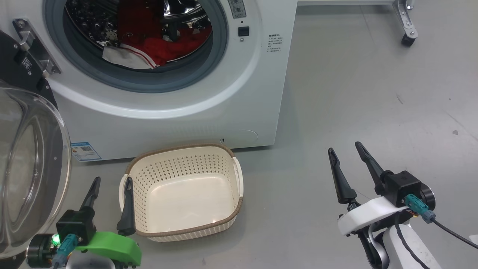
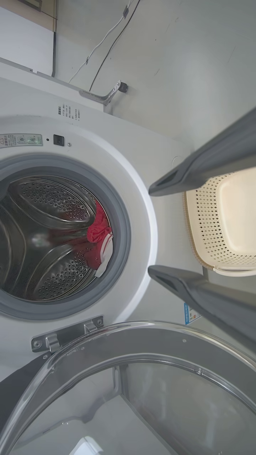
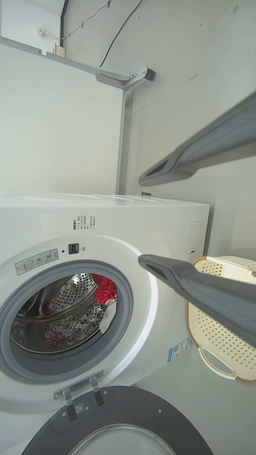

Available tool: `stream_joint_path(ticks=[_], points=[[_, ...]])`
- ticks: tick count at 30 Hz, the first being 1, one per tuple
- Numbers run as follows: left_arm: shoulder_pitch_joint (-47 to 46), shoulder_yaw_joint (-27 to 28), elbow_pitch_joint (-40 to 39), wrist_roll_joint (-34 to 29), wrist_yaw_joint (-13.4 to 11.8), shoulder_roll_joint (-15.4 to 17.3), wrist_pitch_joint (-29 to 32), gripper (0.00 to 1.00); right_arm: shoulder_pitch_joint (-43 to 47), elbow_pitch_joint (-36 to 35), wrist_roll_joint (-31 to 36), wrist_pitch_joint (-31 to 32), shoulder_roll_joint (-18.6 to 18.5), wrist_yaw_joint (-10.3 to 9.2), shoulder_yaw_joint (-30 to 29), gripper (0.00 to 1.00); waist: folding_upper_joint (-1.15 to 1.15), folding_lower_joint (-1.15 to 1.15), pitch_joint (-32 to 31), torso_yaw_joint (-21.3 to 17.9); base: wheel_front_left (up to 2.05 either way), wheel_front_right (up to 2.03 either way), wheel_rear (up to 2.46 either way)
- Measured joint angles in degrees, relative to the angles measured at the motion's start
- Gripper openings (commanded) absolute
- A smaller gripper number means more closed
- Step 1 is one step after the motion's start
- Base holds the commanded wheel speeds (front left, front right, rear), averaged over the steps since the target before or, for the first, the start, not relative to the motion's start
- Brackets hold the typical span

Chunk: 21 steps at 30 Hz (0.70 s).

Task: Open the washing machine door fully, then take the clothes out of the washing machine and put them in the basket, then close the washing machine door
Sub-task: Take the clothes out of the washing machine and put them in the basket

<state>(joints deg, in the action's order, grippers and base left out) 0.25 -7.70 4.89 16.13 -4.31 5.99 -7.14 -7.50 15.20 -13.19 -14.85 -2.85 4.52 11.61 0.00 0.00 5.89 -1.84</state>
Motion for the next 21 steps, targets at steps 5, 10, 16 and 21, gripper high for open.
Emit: stream_joint_path(ticks=[5,10,16,21], points=[[0.01,-0.03,-0.16,0.01,0.00,-0.01,0.00,1.00,0.09,-0.04,0.00,0.00,0.01,-0.13,0.03,1.00,0.00,0.00,0.01,-0.01,0.41,-0.41,0.00],[0.03,-0.07,-0.16,0.01,-0.01,-0.01,0.00,1.00,0.23,-0.08,0.00,0.00,0.01,-0.13,0.12,1.00,0.00,0.00,0.10,-0.01,0.62,-0.62,0.00],[0.04,-0.25,-0.19,0.00,-0.01,-0.01,0.00,1.00,0.70,-0.10,0.00,0.00,0.01,-0.13,0.12,1.00,0.00,0.00,0.23,0.12,0.86,-0.86,0.00],[0.04,-0.22,-0.18,-0.12,-0.31,0.00,-0.02,1.00,0.70,-0.11,0.00,0.00,0.02,-0.13,0.15,1.00,0.00,0.00,0.18,0.29,0.99,-0.99,0.00]])
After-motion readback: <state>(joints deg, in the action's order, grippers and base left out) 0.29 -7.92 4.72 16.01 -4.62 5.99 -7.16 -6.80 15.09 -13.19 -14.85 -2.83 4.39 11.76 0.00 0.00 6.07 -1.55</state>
